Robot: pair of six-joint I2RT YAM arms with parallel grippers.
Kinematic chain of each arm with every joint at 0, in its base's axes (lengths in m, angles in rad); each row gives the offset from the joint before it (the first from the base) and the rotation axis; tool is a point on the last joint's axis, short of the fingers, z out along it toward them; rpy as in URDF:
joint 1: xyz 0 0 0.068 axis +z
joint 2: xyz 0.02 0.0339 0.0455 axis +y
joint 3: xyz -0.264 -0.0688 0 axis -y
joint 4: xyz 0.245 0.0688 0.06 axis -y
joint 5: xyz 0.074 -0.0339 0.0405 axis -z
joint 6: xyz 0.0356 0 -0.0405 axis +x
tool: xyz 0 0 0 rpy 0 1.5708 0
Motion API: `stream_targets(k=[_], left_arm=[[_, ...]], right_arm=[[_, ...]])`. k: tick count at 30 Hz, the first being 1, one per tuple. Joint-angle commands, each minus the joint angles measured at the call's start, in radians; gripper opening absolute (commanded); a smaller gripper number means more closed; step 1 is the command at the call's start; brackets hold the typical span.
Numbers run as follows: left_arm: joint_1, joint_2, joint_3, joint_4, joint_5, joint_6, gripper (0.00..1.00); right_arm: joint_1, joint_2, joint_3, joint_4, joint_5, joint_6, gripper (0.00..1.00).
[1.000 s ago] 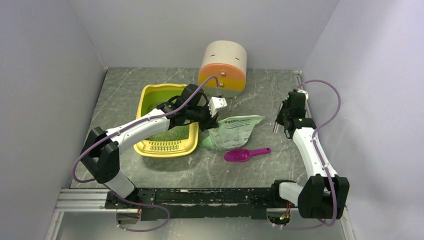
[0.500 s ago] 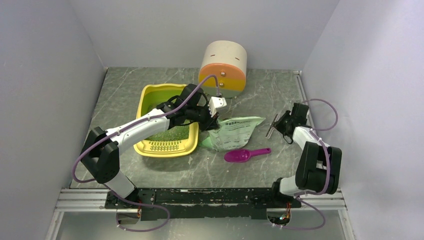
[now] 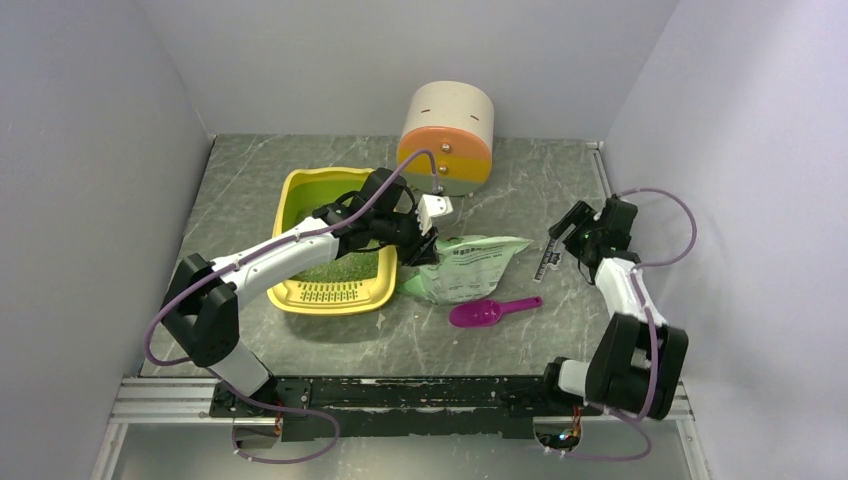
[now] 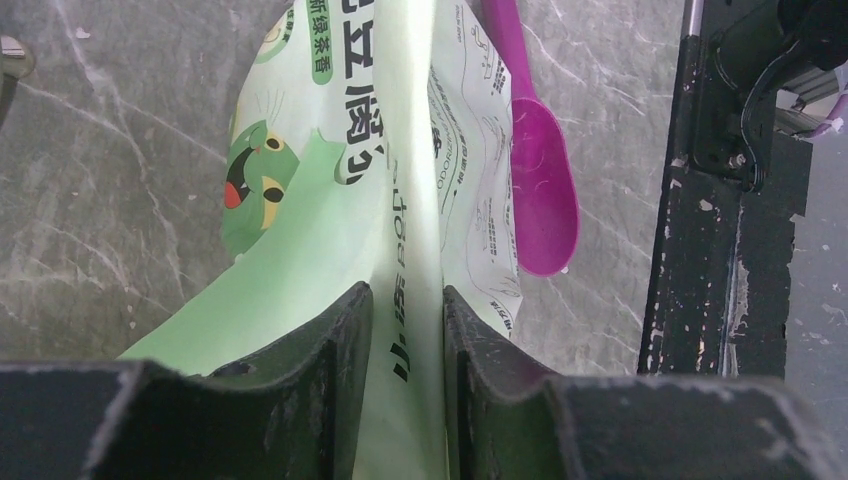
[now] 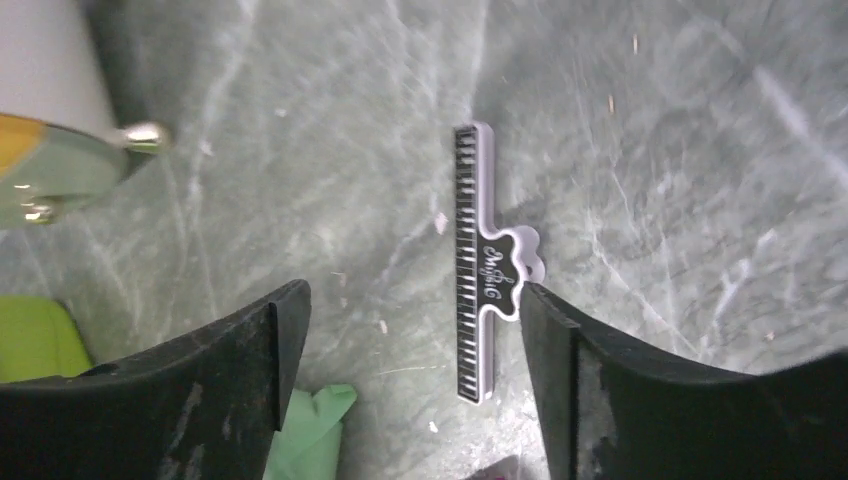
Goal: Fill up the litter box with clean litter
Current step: Place the clamp at the center of the board, then adjust the cat litter bag at the center of the board.
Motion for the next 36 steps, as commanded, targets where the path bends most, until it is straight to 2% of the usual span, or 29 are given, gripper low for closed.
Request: stream_targets(k=[1, 3, 5, 8, 10, 12, 13, 15, 17, 19, 23, 26, 28, 29, 30, 32, 34, 35, 36], left_arm=[[0.009, 0.001, 0.038, -0.021, 0.014, 0.006, 0.36], [0.008, 0.004, 0.044, -0.030, 0.017, 0.012, 0.36], [0.008, 0.006, 0.045, -0.036, 0.013, 0.014, 0.35], [0.008, 0.009, 0.037, -0.026, 0.014, 0.002, 0.34], [0.009, 0.014, 0.038, -0.025, 0.026, -0.001, 0.32], [0.009, 0.018, 0.042, -0.025, 0.032, -0.003, 0.30], [0.008, 0.018, 0.042, -0.025, 0.030, -0.003, 0.30], [0.008, 0.018, 0.044, -0.030, 0.023, -0.001, 0.30], [0.008, 0.016, 0.051, -0.038, 0.019, 0.004, 0.30], [0.008, 0.013, 0.055, -0.039, 0.013, -0.001, 0.30], [0.009, 0.009, 0.058, -0.026, 0.024, -0.019, 0.30], [0.008, 0.013, 0.066, -0.034, 0.016, -0.025, 0.30], [0.008, 0.017, 0.082, -0.051, 0.011, -0.026, 0.30], [0.009, 0.016, 0.085, -0.055, 0.007, -0.031, 0.30], [0.008, 0.013, 0.086, -0.051, 0.002, -0.040, 0.30], [0.008, 0.004, 0.087, -0.040, -0.001, -0.060, 0.32], [0.010, -0.012, 0.086, -0.021, -0.009, -0.096, 0.36], [0.012, -0.025, 0.084, -0.006, -0.019, -0.120, 0.40], [0.018, -0.039, 0.078, 0.014, -0.036, -0.150, 0.55]], right_arm=[[-0.008, -0.138, 0.057, -0.071, 0.012, -0.077, 0.82], [-0.008, -0.179, 0.095, -0.110, -0.047, -0.084, 0.81], [-0.007, -0.241, 0.093, -0.062, -0.213, -0.107, 0.81], [-0.005, -0.344, 0.024, 0.191, -0.534, -0.163, 0.81], [0.009, -0.391, -0.057, 0.424, -0.673, -0.126, 0.82], [0.036, -0.404, -0.101, 0.544, -0.792, -0.169, 0.85], [0.060, -0.398, -0.082, 0.507, -0.837, -0.256, 0.86], [0.142, -0.369, -0.007, 0.284, -0.866, -0.537, 0.87], [0.275, -0.318, 0.085, -0.002, -0.786, -0.877, 0.88], [0.387, -0.262, 0.137, -0.192, -0.702, -1.048, 0.88], [0.475, -0.158, 0.189, -0.387, -0.667, -1.212, 0.87], [0.500, -0.145, 0.177, -0.346, -0.506, -1.190, 0.86], [0.502, -0.146, 0.194, -0.398, -0.518, -1.253, 0.84], [0.501, -0.148, 0.201, -0.404, -0.533, -1.259, 0.81], [0.501, -0.150, 0.205, -0.403, -0.552, -1.260, 0.73], [0.502, -0.146, 0.209, -0.394, -0.585, -1.260, 0.51], [0.501, -0.127, 0.225, -0.400, -0.585, -1.268, 0.23], [0.502, -0.114, 0.235, -0.408, -0.567, -1.269, 0.10], [0.502, -0.102, 0.248, -0.414, -0.547, -1.265, 0.00]])
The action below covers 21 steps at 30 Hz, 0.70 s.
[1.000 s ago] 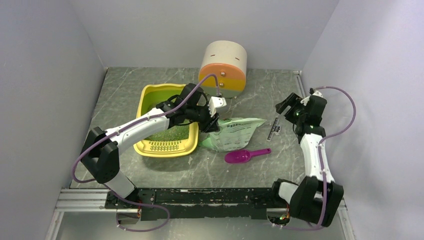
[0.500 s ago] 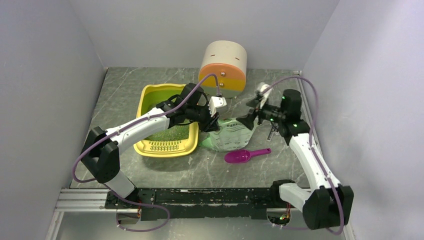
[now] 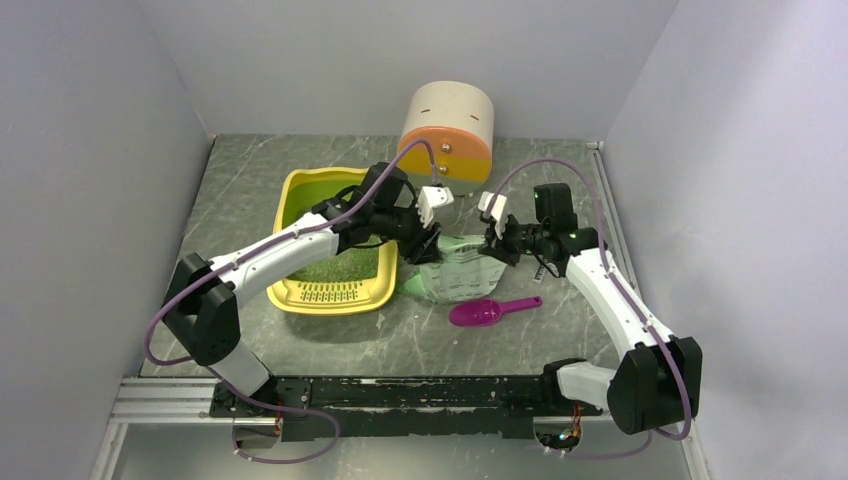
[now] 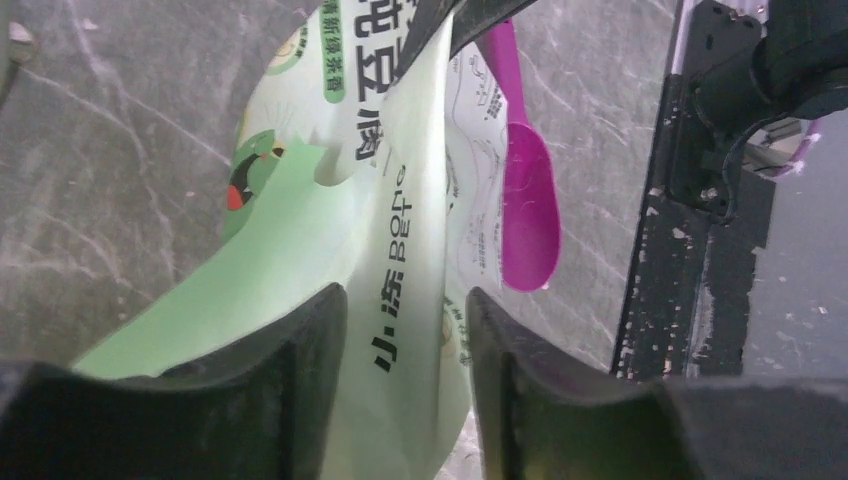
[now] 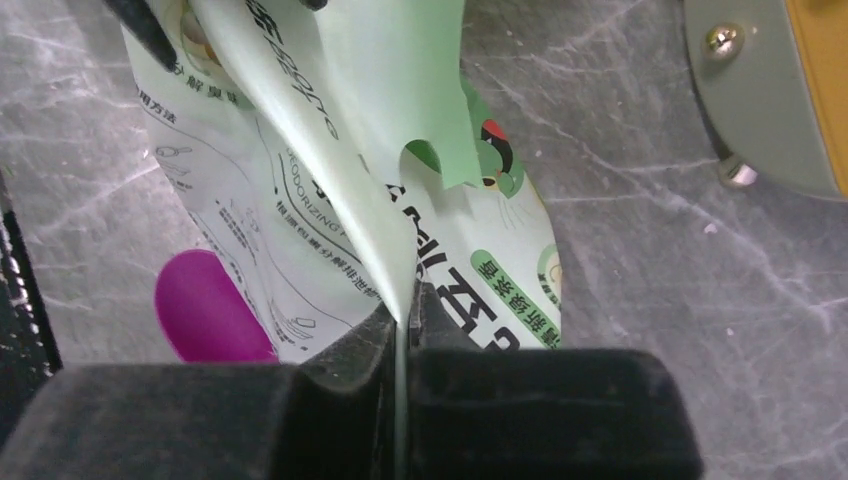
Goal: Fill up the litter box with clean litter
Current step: Adjust the cat litter bag at the center of the board.
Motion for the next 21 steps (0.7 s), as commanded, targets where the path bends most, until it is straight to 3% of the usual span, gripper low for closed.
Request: stream_targets(k=[1, 3, 5, 6, 9, 12, 14, 18, 21], left_arm=[[0.028, -0.069, 0.017, 0.070, -0.058, -0.127, 0.63], [0.061, -0.127, -0.016, 0.127, -0.094, -0.193, 0.73], [0.105, -0.208, -0.086, 0.210, -0.182, -0.322, 0.95], [0.128, -0.254, -0.127, 0.244, -0.238, -0.381, 0.97], [0.172, -0.354, -0.230, 0.299, -0.324, -0.550, 0.97], [0.174, -0.388, -0.299, 0.352, -0.255, -0.669, 0.97], [0.174, -0.383, -0.322, 0.356, -0.235, -0.768, 0.87], [0.169, -0.375, -0.435, 0.591, -0.181, -0.974, 0.87], [0.168, -0.293, -0.396, 0.589, -0.113, -1.005, 0.81]], right_arm=[[0.007, 0.040, 0.068, -0.036, 0.045, -0.030, 0.00], [0.010, 0.050, 0.086, -0.003, 0.094, 0.058, 0.00], [0.012, 0.042, 0.089, 0.085, 0.122, 0.173, 0.00], [0.013, 0.027, 0.085, 0.133, 0.124, 0.244, 0.00], [0.014, -0.038, 0.030, 0.307, 0.077, 0.414, 0.00], [0.018, -0.095, -0.036, 0.416, 0.122, 0.522, 0.00], [0.017, -0.111, -0.056, 0.422, 0.123, 0.535, 0.00], [0.020, -0.091, -0.053, 0.352, 0.080, 0.515, 0.00], [0.021, -0.086, -0.067, 0.322, 0.097, 0.509, 0.00]])
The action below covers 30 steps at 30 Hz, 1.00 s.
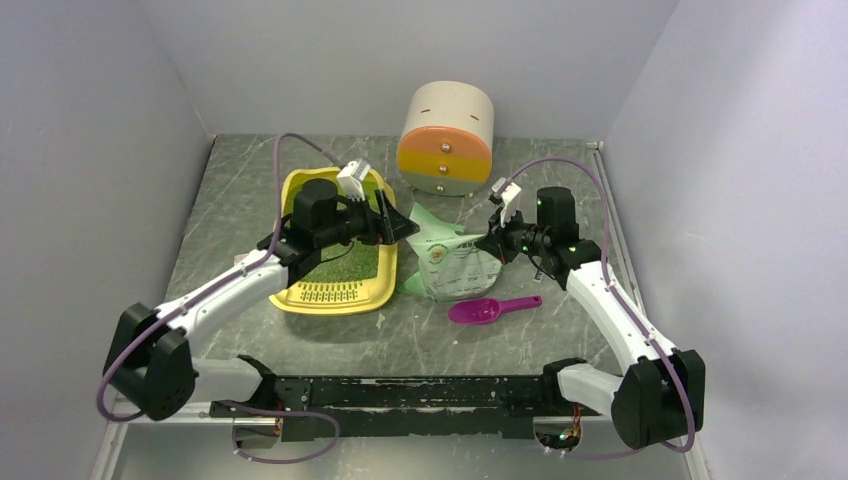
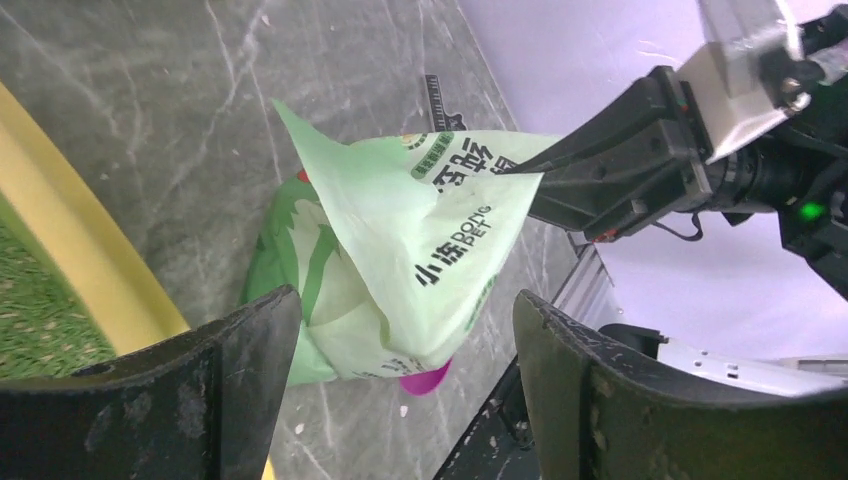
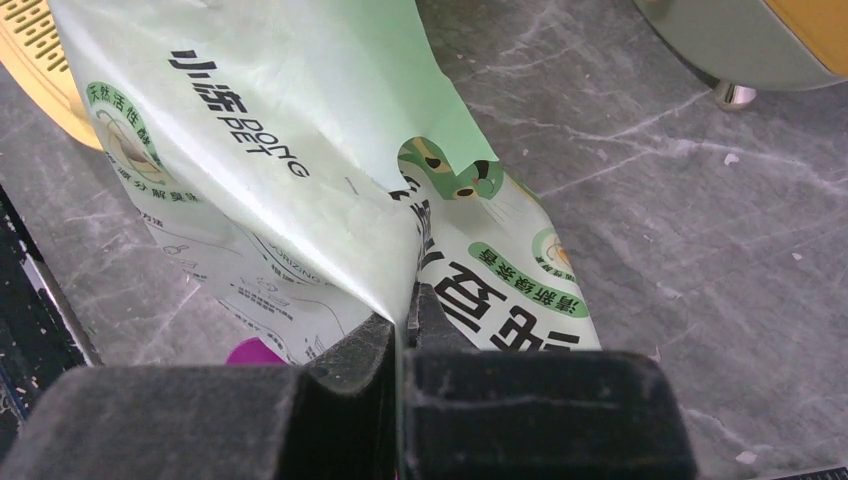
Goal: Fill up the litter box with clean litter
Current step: Adjust the cat litter bag at the center of the board.
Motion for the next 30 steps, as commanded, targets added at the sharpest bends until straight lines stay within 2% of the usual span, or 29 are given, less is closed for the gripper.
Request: stream_targets(k=[1, 4, 7, 9, 10, 11, 14, 17, 21, 26, 28, 30], left_arm=[[-0.007, 0.102, 0.043, 0.122, 0.106, -0.153, 0.80], [-0.007, 0.150, 0.062, 0.140, 0.094, -0.144, 0.81], [-0.007, 0.211, 0.093, 0.193, 0.136, -0.156, 0.71], [-0.009, 0.276, 0.143, 0.176, 0.201, -0.154, 0.57], [-0.010, 0.303, 0.156, 0.204, 0.241, -0.158, 0.45], [-0.009, 0.323, 0.158, 0.247, 0.276, -0.172, 0.32], [-0.009, 0.368, 0.175, 0.412, 0.350, -0.220, 0.07], [-0.008, 0.425, 0.294, 0.387, 0.400, -0.188, 0.05], [0.007, 0.500, 0.522, 0.187, 0.392, -0.017, 0.05], [0.033, 0.603, 0.756, -0.037, 0.375, 0.131, 0.05], [0.059, 0.609, 0.759, -0.076, 0.353, 0.130, 0.05], [0.091, 0.583, 0.673, 0.040, 0.368, 0.050, 0.05]], right_arm=[[0.002, -0.023, 0.003, 0.104, -0.019, 0.035, 0.00], [0.002, -0.026, -0.002, 0.108, -0.021, 0.033, 0.00], [0.002, -0.030, -0.002, 0.119, -0.037, 0.054, 0.00], [0.002, -0.033, -0.005, 0.131, -0.033, 0.068, 0.00], [0.002, -0.034, -0.008, 0.136, -0.027, 0.074, 0.00], [0.002, -0.034, -0.009, 0.141, -0.021, 0.077, 0.00], [0.003, -0.027, 0.002, 0.138, 0.000, 0.086, 0.00], [0.002, -0.007, 0.025, 0.144, 0.032, 0.118, 0.00], [0.003, 0.011, 0.048, 0.205, 0.099, 0.221, 0.00], [0.002, 0.002, 0.020, 0.382, 0.126, 0.373, 0.00], [0.002, 0.010, 0.023, 0.394, 0.135, 0.397, 0.00], [0.002, 0.023, 0.023, 0.392, 0.161, 0.429, 0.00]])
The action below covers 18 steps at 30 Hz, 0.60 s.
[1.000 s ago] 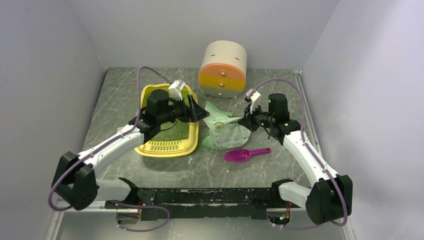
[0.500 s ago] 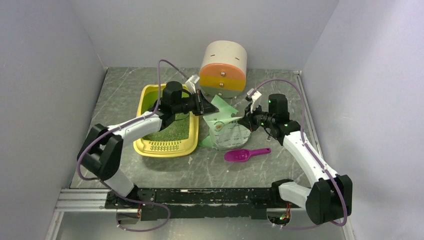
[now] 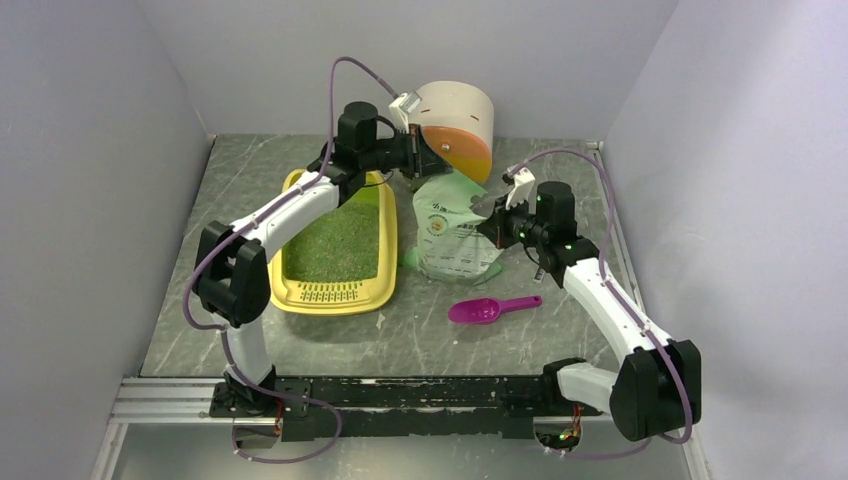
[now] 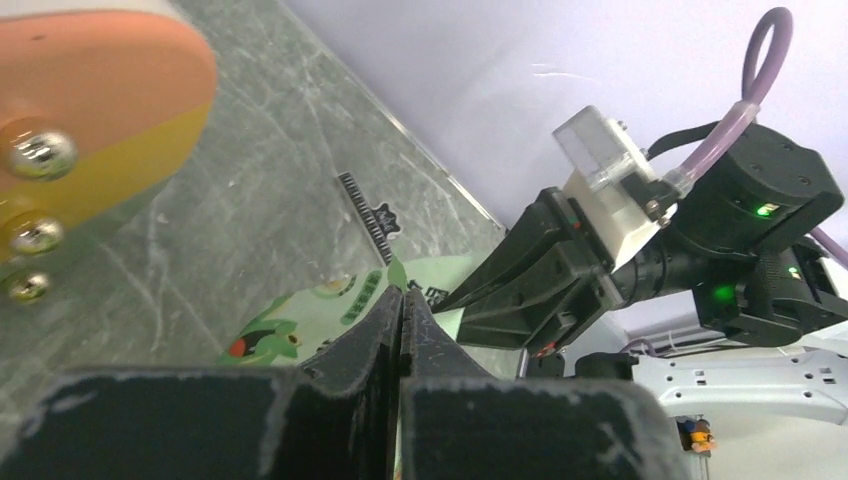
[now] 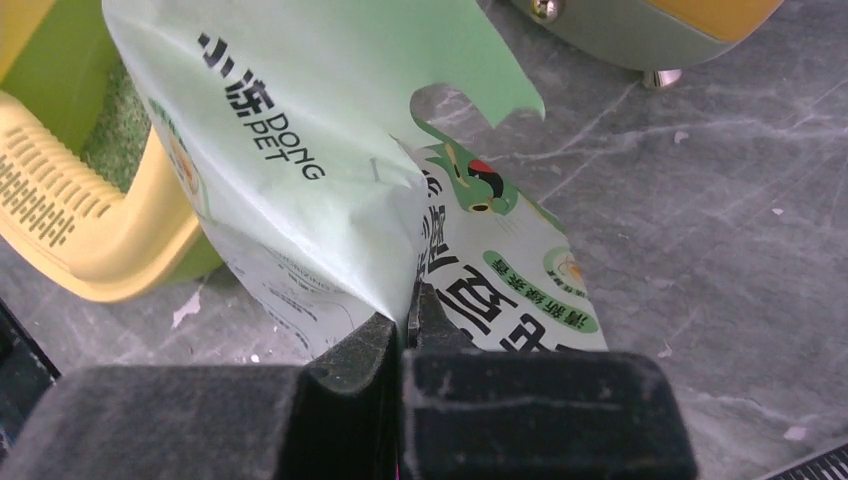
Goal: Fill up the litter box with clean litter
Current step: Adjust the cat litter bag at the center of the board.
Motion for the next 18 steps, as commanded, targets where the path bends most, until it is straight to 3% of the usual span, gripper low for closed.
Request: stream_targets(k=[1, 3, 6, 8, 11, 15, 16, 17, 18], left_arm=[[0.071, -0.041, -0.078, 0.102, 0.010, -0.047, 0.05], [0.095, -0.046, -0.113, 0.105, 0.040, -0.066, 0.08], [0.116, -0.090, -0.131, -0.034, -0.001, 0.019, 0.45], [0.124, -0.138, -0.131, -0.180, -0.120, 0.109, 0.61], [0.157, -0.208, -0.150, -0.300, -0.250, 0.197, 0.66], [0.198, -0.270, -0.189, -0.387, -0.321, 0.249, 0.72], [0.200, -0.280, -0.205, -0.412, -0.327, 0.264, 0.72], [0.200, -0.290, -0.224, -0.430, -0.318, 0.281, 0.71], [0.201, -0.298, -0.247, -0.446, -0.312, 0.301, 0.69]], right_arm=[[0.002, 0.002, 0.033, 0.218, 0.021, 0.136, 0.00], [0.003, 0.021, 0.048, 0.175, 0.001, 0.125, 0.00], [0.004, 0.022, 0.056, 0.103, -0.001, 0.114, 0.03], [0.003, 0.005, 0.046, 0.078, 0.014, 0.112, 0.17], [0.003, -0.005, 0.050, 0.039, 0.040, 0.130, 0.40], [0.004, 0.001, 0.086, -0.007, 0.034, 0.134, 0.57], [0.003, 0.002, 0.093, -0.012, 0.045, 0.142, 0.70], [0.003, 0.005, 0.101, -0.023, 0.069, 0.158, 0.95], [0.002, 0.013, 0.115, -0.044, 0.094, 0.174, 0.99]])
